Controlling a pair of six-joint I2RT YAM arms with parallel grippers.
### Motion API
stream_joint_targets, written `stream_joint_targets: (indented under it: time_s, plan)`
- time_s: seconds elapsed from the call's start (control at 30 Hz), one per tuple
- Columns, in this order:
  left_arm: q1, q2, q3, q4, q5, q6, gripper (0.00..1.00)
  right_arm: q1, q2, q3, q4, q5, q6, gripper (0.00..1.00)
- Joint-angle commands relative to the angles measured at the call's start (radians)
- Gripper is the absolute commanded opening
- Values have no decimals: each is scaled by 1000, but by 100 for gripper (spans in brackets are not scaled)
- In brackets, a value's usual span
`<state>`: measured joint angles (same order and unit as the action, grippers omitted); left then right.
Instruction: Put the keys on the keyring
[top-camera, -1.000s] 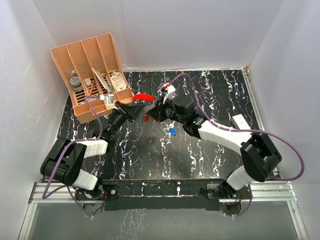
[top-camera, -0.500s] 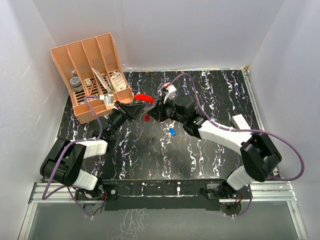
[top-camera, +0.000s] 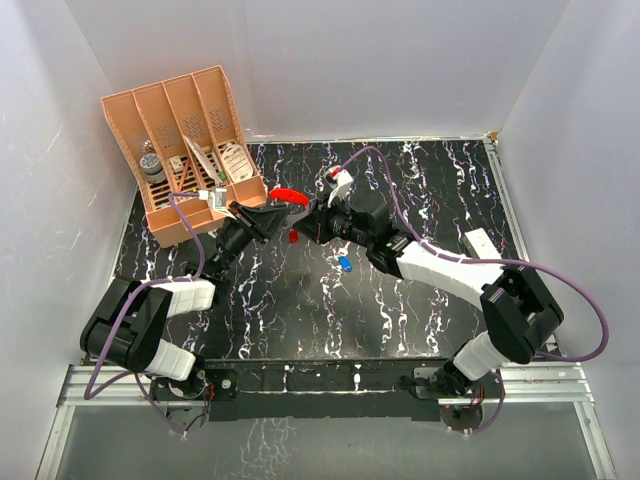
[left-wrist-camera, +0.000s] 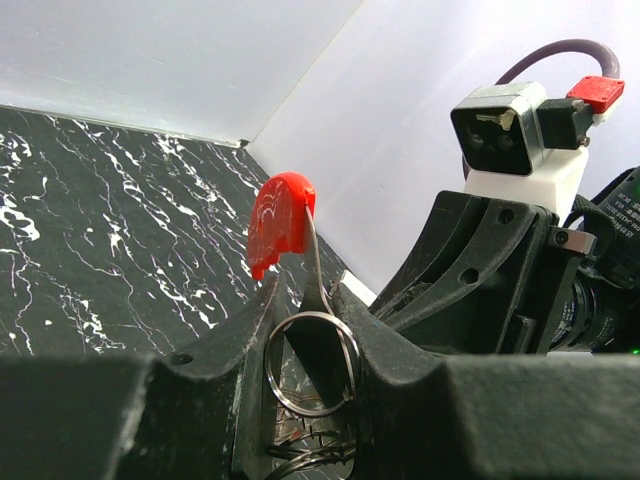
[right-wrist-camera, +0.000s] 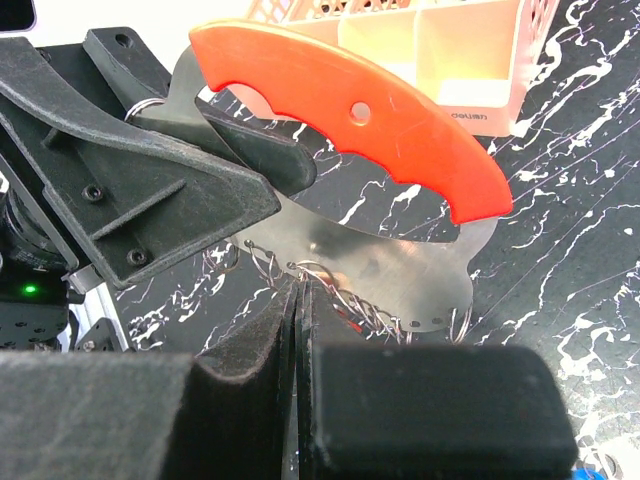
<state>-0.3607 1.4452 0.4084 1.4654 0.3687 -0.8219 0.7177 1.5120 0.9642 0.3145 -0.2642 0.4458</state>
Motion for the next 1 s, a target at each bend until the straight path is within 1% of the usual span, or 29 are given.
stream_joint_targets:
  time_s: [0.0,0.7,0.97]
  plan:
    - [3,-41,9,117,-17,10,0,-4,-38,-6,62,1,9,0]
    - [2,-65,6,108,-25,13,0,-21,-42,-28,61,2,47,0]
    - [2,-66,10,99,-50,6,0,-22,-49,-45,75,-13,60,0]
